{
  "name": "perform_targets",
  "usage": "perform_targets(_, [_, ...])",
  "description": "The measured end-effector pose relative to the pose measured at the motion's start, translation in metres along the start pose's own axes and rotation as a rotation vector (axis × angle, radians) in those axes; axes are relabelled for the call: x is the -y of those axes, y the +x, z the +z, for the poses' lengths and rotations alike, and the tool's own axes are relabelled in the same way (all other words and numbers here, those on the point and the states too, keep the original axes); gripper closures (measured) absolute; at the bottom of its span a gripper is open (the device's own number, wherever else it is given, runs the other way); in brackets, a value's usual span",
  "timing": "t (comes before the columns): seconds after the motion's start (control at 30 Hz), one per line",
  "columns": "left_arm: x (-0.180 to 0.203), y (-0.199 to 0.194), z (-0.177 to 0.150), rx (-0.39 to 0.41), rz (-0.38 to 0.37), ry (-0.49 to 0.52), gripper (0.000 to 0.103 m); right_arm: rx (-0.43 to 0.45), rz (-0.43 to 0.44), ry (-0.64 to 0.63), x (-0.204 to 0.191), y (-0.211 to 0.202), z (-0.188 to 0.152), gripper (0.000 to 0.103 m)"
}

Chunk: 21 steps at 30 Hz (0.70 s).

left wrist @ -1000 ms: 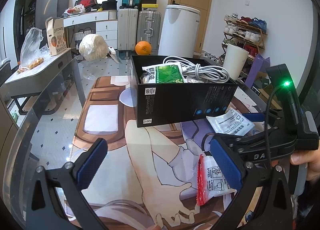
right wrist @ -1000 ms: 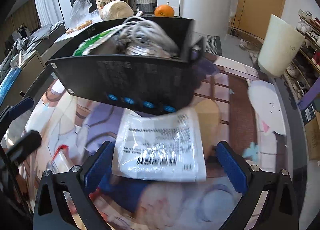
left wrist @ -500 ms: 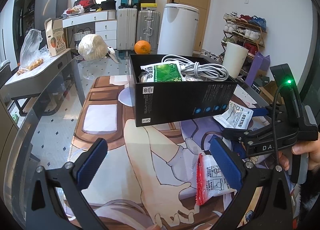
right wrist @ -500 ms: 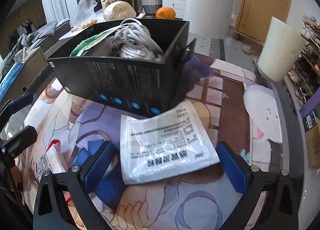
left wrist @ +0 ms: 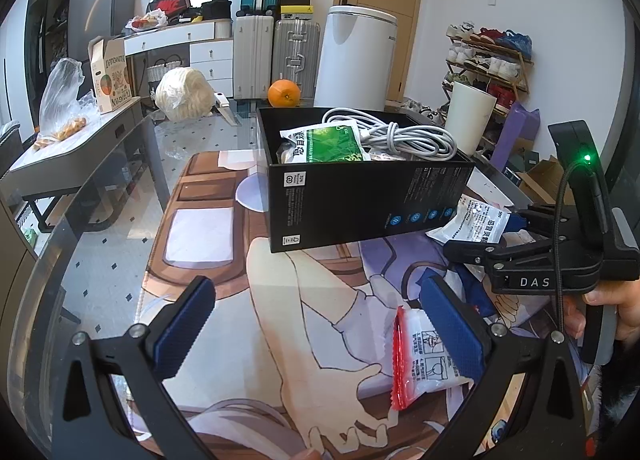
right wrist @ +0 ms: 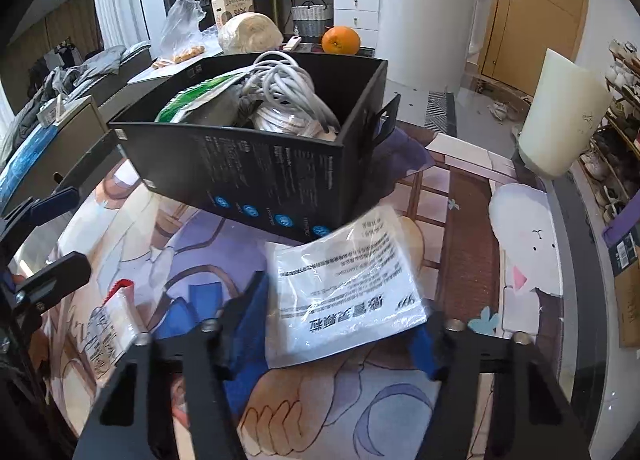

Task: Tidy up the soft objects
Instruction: 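Lower the right gripper onto the white printed sachet and close, then lift the white sachet with the right gripper while the left gripper grasps the red-edged packet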

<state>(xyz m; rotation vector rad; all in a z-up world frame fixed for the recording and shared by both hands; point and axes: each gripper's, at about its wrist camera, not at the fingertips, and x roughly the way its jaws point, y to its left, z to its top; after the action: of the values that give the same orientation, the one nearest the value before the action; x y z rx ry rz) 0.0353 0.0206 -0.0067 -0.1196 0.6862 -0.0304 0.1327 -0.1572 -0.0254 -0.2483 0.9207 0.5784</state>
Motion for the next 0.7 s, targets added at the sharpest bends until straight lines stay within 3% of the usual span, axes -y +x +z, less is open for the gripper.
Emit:
perform_targets(0.03, [0.0, 0.0, 0.0, 0.0, 0.0, 0.0, 0.0, -0.001, -0.008, -0.001, 0.0, -0.002, -0.002, 0.07])
perform_targets(0.07, [0.0, 0.0, 0.0, 0.001, 0.0, 0.001, 0.0, -0.005, -0.003, 0.003, 0.002, -0.004, -0.005, 0.072])
perform_targets(0.47, [0.011, 0.0, -0.003, -0.023, 0.024, 0.064, 0.0, 0.012, 0.024, -0.015, 0.003, -0.016, -0.014, 0.079])
perform_targets(0.7, [0.033, -0.009, -0.012, -0.075, -0.076, 0.122, 0.0, 0.034, 0.031, -0.043, 0.0, -0.024, -0.012, 0.082])
